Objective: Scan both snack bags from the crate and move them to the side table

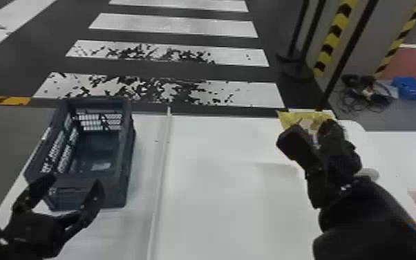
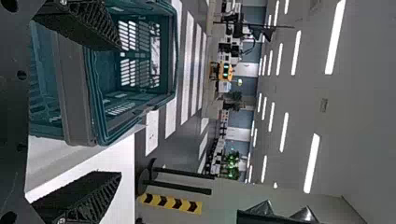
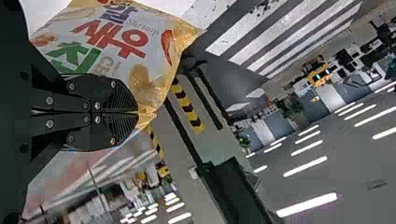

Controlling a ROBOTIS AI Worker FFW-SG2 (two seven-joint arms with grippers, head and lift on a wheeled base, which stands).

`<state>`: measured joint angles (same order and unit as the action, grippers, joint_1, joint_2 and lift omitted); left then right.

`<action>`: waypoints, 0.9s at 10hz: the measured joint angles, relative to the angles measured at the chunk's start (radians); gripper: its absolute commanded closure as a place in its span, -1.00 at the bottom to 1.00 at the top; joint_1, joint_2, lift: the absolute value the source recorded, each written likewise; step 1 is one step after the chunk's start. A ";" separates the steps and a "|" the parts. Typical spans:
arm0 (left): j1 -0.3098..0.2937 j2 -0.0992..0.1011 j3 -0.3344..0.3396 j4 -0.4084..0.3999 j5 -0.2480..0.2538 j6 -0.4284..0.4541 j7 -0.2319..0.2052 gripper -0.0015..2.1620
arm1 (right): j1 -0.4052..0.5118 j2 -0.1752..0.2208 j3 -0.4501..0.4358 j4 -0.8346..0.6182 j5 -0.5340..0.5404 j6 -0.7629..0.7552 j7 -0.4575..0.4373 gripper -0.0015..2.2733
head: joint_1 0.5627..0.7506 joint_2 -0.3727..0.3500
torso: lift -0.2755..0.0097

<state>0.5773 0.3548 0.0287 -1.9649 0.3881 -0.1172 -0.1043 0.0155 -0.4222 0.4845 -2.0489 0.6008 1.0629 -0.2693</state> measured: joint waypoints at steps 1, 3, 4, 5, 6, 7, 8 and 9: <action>-0.001 0.001 -0.001 0.002 0.001 0.000 0.000 -0.97 | 0.004 -0.010 0.079 0.053 0.080 -0.012 -0.018 0.97 | 0.41 -0.04 | 0.24; -0.004 0.003 -0.005 0.007 0.002 0.000 0.000 -0.97 | 0.045 0.008 0.168 0.154 0.164 -0.129 -0.031 0.97 | 0.41 0.09 | 0.24; -0.005 0.004 -0.008 0.010 0.004 0.000 0.000 -0.97 | 0.081 0.030 0.177 0.183 0.167 -0.207 -0.038 0.97 | 0.41 0.20 | 0.24; -0.005 0.005 -0.009 0.012 0.004 0.000 0.000 -0.97 | 0.122 0.051 0.180 0.192 0.167 -0.268 -0.041 0.97 | 0.41 0.29 | 0.24; -0.007 0.006 -0.010 0.015 0.005 0.000 0.000 -0.97 | 0.160 0.066 0.187 0.192 0.166 -0.308 -0.041 0.95 | 0.41 0.38 | 0.24; -0.009 0.007 -0.013 0.018 0.005 0.000 0.000 -0.97 | 0.192 0.080 0.194 0.192 0.165 -0.338 -0.042 0.77 | 0.41 0.45 | 0.24; -0.011 0.008 -0.016 0.021 0.005 -0.001 0.000 -0.97 | 0.219 0.087 0.201 0.190 0.161 -0.353 -0.045 0.24 | 0.41 0.47 | 0.24; -0.014 0.009 -0.019 0.025 0.005 -0.002 0.000 -0.97 | 0.242 0.089 0.204 0.181 0.154 -0.357 -0.045 -0.36 | 0.41 0.51 | 0.24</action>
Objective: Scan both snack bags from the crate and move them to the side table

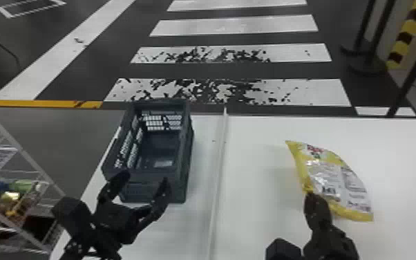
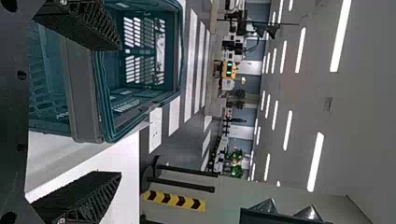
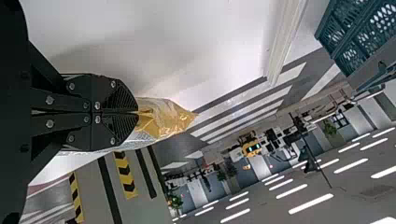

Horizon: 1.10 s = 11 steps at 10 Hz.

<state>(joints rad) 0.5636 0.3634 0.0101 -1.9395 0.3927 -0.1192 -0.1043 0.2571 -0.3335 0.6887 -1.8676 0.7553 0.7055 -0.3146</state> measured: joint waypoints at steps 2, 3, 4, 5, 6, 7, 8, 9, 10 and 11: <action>-0.003 0.000 -0.003 0.009 0.001 -0.001 0.000 -0.97 | 0.037 -0.002 -0.024 -0.061 -0.070 -0.015 0.010 -0.98 | 0.41 0.53 | 0.24; -0.004 0.000 -0.004 0.010 0.002 -0.001 0.000 -0.97 | 0.053 -0.004 -0.048 -0.105 -0.126 -0.018 0.034 -0.99 | 0.41 0.54 | 0.24; -0.004 0.000 -0.004 0.010 0.003 -0.003 -0.001 -0.97 | 0.070 -0.005 -0.080 -0.154 -0.199 -0.020 0.062 -0.99 | 0.41 0.54 | 0.24; -0.004 0.000 -0.004 0.011 0.004 -0.005 -0.003 -0.97 | 0.084 -0.005 -0.116 -0.197 -0.268 -0.022 0.089 -0.98 | 0.41 0.54 | 0.24; -0.004 -0.001 -0.004 0.013 0.006 -0.007 -0.003 -0.97 | 0.094 -0.005 -0.159 -0.237 -0.340 -0.024 0.122 -0.97 | 0.41 0.54 | 0.24; -0.004 -0.001 -0.004 0.014 0.006 -0.009 -0.004 -0.97 | 0.101 -0.001 -0.219 -0.278 -0.430 -0.028 0.162 -0.96 | 0.41 0.51 | 0.24; -0.004 -0.001 -0.004 0.014 0.006 -0.010 -0.004 -0.97 | 0.104 0.007 -0.288 -0.315 -0.527 -0.030 0.207 -0.96 | 0.41 0.50 | 0.24; -0.004 -0.001 -0.004 0.014 0.006 -0.012 -0.005 -0.97 | 0.104 0.023 -0.360 -0.341 -0.631 -0.033 0.246 -0.96 | 0.41 0.47 | 0.24; -0.004 -0.002 -0.004 0.014 0.006 -0.013 -0.005 -0.97 | 0.097 0.043 -0.427 -0.352 -0.732 -0.036 0.288 -0.96 | 0.41 0.44 | 0.24; -0.004 -0.002 -0.004 0.013 0.006 -0.013 -0.006 -0.97 | 0.084 0.063 -0.486 -0.352 -0.817 -0.037 0.319 -0.95 | 0.41 0.42 | 0.24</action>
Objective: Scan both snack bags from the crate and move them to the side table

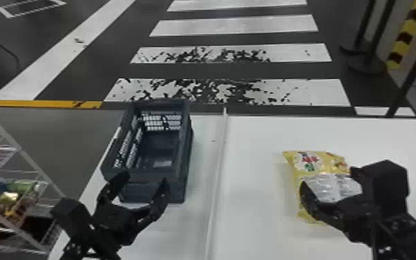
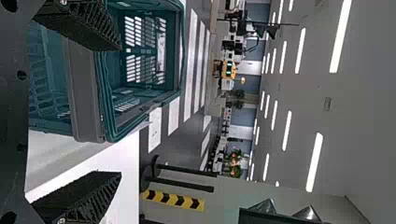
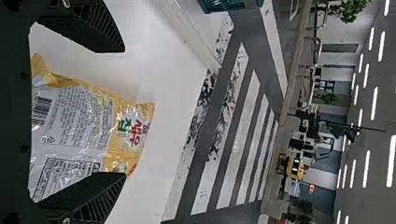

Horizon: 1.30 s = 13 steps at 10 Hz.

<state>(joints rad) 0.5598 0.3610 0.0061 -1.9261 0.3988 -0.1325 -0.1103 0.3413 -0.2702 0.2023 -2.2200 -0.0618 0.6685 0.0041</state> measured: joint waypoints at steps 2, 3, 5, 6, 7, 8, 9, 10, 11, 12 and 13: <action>0.000 -0.001 0.000 0.000 0.000 0.000 -0.001 -0.97 | -0.027 0.039 -0.083 0.029 -0.113 -0.001 0.052 -0.70 | 0.41 0.38 | 0.24; 0.000 -0.001 -0.001 0.000 0.000 0.000 -0.002 -0.97 | -0.042 0.054 -0.110 0.053 -0.149 -0.002 0.073 -0.55 | 0.41 0.36 | 0.24; 0.000 -0.002 -0.003 0.001 0.000 0.000 -0.002 -0.97 | -0.073 0.073 -0.133 0.100 -0.176 -0.001 0.102 0.18 | 0.41 0.34 | 0.24; 0.000 -0.002 -0.003 0.001 0.000 0.000 -0.002 -0.97 | -0.089 0.080 -0.138 0.126 -0.182 0.000 0.115 0.69 | 0.41 0.34 | 0.24; 0.000 -0.003 -0.003 0.001 0.000 0.000 -0.002 -0.97 | -0.109 0.088 -0.141 0.156 -0.182 0.002 0.135 0.78 | 0.41 0.34 | 0.24; 0.000 -0.003 -0.003 0.002 0.000 0.000 -0.002 -0.97 | -0.134 0.094 -0.141 0.197 -0.180 0.002 0.154 0.82 | 0.41 0.35 | 0.24; 0.000 -0.004 -0.003 0.002 0.000 0.000 -0.002 -0.97 | -0.164 0.100 -0.141 0.248 -0.179 -0.002 0.170 0.83 | 0.41 0.35 | 0.24; 0.000 -0.004 -0.003 0.003 0.000 0.000 -0.002 -0.97 | -0.197 0.106 -0.141 0.308 -0.180 -0.018 0.186 0.90 | 0.41 0.34 | 0.24; 0.000 -0.004 -0.003 0.004 0.000 0.000 -0.002 -0.97 | -0.236 0.110 -0.141 0.375 -0.175 -0.040 0.203 0.93 | 0.41 0.33 | 0.24; 0.000 -0.004 -0.002 0.004 0.000 0.000 -0.002 -0.97 | -0.278 0.110 -0.139 0.444 -0.169 -0.058 0.218 0.97 | 0.41 0.33 | 0.24; 0.000 -0.005 -0.002 0.004 0.000 0.000 -0.001 -0.97 | -0.315 0.111 -0.136 0.503 -0.166 -0.072 0.223 0.97 | 0.41 0.31 | 0.24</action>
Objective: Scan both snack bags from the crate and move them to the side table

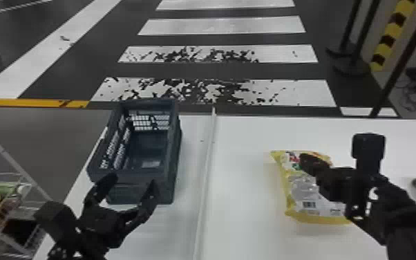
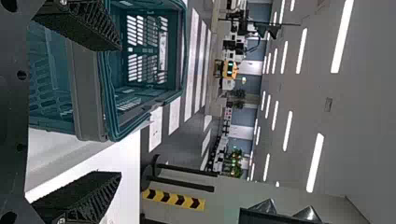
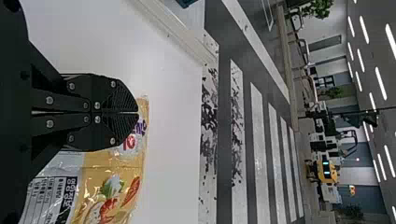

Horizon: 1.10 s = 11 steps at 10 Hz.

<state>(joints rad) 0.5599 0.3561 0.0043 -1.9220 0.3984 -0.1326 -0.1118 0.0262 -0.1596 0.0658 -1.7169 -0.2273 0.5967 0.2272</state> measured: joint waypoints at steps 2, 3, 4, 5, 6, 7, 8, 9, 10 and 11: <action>0.000 -0.001 0.001 0.000 -0.001 0.000 0.001 -0.97 | -0.054 0.001 0.003 0.092 -0.001 -0.012 0.002 0.97 | 0.41 0.29 | 0.24; 0.000 -0.002 0.002 0.001 -0.001 0.000 0.001 -0.97 | -0.066 0.003 0.003 0.122 -0.001 -0.014 0.010 0.97 | 0.41 0.29 | 0.24; -0.001 -0.002 0.002 0.002 0.000 0.000 0.001 -0.97 | -0.070 0.004 0.004 0.138 0.001 -0.014 0.012 0.97 | 0.41 0.29 | 0.24; -0.002 -0.003 0.002 0.003 0.000 0.000 0.000 -0.97 | -0.069 0.005 0.003 0.145 0.000 -0.014 0.018 0.97 | 0.41 0.29 | 0.24; -0.002 -0.003 0.002 0.004 0.000 0.000 0.000 -0.97 | -0.063 0.005 -0.001 0.147 -0.001 -0.015 0.026 0.97 | 0.41 0.29 | 0.24; -0.004 -0.003 0.002 0.005 0.000 0.002 0.000 -0.97 | -0.055 0.004 -0.005 0.147 -0.001 -0.019 0.028 0.97 | 0.41 0.29 | 0.24; -0.005 -0.003 0.002 0.006 0.000 0.002 0.000 -0.97 | -0.049 0.002 -0.010 0.147 -0.001 -0.022 0.029 0.97 | 0.41 0.27 | 0.24; -0.005 -0.003 0.002 0.006 0.000 0.003 0.000 -0.97 | -0.042 0.000 -0.020 0.147 0.003 -0.023 0.039 0.97 | 0.41 0.27 | 0.24; -0.005 -0.003 0.001 0.006 0.000 0.003 0.000 -0.97 | -0.036 -0.004 -0.031 0.143 0.007 -0.024 0.043 0.97 | 0.41 0.25 | 0.24; -0.005 -0.003 0.001 0.006 0.000 0.003 0.000 -0.97 | -0.029 -0.008 -0.043 0.140 0.012 -0.024 0.046 0.97 | 0.41 0.22 | 0.24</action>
<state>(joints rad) 0.5553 0.3529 0.0053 -1.9159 0.3988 -0.1296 -0.1119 -0.0026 -0.1673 0.0227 -1.5765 -0.2157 0.5730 0.2733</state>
